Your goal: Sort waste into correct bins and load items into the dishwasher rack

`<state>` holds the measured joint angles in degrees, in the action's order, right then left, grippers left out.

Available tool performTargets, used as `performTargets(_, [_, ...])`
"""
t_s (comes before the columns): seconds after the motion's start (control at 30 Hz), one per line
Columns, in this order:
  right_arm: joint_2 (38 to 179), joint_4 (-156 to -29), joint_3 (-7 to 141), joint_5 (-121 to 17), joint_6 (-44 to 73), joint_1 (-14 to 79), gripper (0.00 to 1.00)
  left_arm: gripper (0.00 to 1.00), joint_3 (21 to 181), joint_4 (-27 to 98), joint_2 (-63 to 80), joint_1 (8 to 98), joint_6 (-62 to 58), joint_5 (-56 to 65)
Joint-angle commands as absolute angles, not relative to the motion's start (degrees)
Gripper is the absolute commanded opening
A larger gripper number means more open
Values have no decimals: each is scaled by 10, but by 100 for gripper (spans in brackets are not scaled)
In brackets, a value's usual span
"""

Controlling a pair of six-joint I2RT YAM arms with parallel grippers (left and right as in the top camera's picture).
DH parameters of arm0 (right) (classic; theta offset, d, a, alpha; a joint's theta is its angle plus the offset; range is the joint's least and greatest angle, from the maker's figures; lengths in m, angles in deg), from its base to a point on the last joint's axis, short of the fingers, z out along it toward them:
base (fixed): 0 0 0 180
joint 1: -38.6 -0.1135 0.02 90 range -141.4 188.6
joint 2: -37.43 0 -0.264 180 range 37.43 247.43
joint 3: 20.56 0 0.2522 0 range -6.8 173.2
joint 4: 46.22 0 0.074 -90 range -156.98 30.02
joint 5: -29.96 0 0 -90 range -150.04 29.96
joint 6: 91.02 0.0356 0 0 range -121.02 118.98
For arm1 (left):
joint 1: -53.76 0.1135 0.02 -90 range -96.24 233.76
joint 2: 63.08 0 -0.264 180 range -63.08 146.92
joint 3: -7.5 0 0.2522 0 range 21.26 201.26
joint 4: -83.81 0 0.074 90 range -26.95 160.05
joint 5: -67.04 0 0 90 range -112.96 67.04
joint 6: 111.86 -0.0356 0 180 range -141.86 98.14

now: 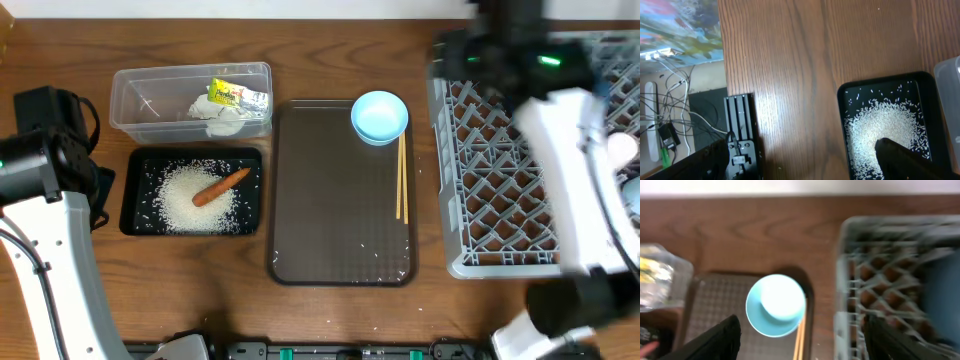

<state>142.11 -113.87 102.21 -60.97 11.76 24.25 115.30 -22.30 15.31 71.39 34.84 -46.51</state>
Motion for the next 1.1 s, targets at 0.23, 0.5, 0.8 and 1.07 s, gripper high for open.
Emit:
performTargets(0.23, [1593, -1064, 1018, -628, 126, 141, 75, 95, 1152, -267, 153, 717, 345, -479])
performTargets(0.5, [1646, -1052, 1018, -629, 127, 104, 76, 95, 1152, -267, 153, 717, 345, -479])
performTargets(0.8, [1688, -1068, 1017, -626, 157, 103, 75, 95, 1152, -267, 153, 717, 345, -479])
performTargets(1.07, [1722, -1070, 1017, -626, 157, 90, 53, 95, 1152, -267, 153, 717, 345, -479])
